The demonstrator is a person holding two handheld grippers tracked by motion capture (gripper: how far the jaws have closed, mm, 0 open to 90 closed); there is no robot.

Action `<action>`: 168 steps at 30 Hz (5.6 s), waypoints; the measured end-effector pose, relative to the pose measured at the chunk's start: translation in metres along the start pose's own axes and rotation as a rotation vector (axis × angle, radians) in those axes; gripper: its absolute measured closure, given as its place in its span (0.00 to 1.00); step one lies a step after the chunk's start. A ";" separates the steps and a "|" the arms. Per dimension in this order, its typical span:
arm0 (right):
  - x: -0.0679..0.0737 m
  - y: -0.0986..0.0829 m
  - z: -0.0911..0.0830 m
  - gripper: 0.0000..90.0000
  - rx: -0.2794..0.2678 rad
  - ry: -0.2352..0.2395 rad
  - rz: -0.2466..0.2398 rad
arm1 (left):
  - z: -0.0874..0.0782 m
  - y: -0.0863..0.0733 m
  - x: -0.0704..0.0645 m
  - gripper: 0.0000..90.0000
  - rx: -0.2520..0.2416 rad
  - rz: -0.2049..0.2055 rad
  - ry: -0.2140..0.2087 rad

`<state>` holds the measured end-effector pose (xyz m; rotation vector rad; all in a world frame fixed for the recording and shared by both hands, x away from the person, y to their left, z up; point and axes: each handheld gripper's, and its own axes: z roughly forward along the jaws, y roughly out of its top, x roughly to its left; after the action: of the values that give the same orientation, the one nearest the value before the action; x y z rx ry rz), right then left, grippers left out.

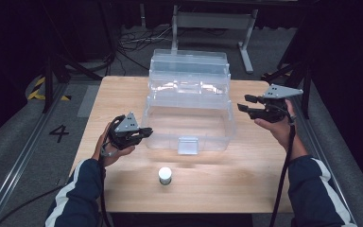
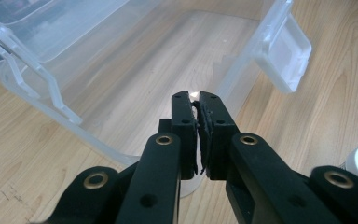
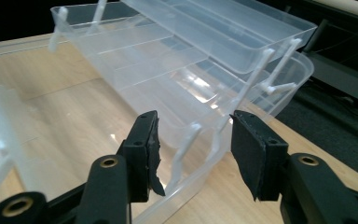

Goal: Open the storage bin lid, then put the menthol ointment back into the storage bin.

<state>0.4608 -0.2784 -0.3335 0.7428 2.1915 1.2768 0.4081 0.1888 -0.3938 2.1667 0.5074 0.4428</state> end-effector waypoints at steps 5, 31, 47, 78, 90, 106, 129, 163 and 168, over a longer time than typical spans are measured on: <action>0.010 -0.006 -0.004 0.57 0.001 0.030 -0.001 | -0.002 0.000 -0.001 0.95 0.003 0.003 0.005; 0.051 -0.015 0.001 0.54 0.017 0.175 -0.064 | -0.033 -0.046 -0.012 0.74 0.144 -0.036 0.121; 0.087 -0.002 0.018 0.54 0.037 0.293 -0.166 | -0.032 -0.108 0.001 0.46 0.268 -0.191 0.054; 0.161 -0.009 0.057 0.49 0.170 0.505 -0.321 | -0.022 -0.126 -0.002 0.16 0.198 -0.272 0.089; 0.201 -0.012 0.079 0.41 0.276 0.608 -0.392 | -0.022 -0.126 -0.002 0.16 0.199 -0.274 0.092; 0.225 -0.014 0.113 0.39 0.448 0.638 -0.464 | -0.022 -0.126 -0.002 0.16 0.198 -0.274 0.090; 0.250 0.005 0.140 0.39 0.605 0.648 -0.547 | -0.022 -0.126 -0.002 0.16 0.199 -0.273 0.091; 0.267 0.012 0.159 0.43 0.653 0.641 -0.573 | -0.022 -0.126 -0.002 0.16 0.199 -0.274 0.090; 0.267 0.012 0.159 0.46 0.659 0.648 -0.578 | -0.022 -0.126 -0.002 0.16 0.199 -0.274 0.090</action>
<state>0.3724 0.0037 -0.4305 -0.1716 3.0806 0.5141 0.3703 0.2731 -0.4827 2.2283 0.9189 0.3512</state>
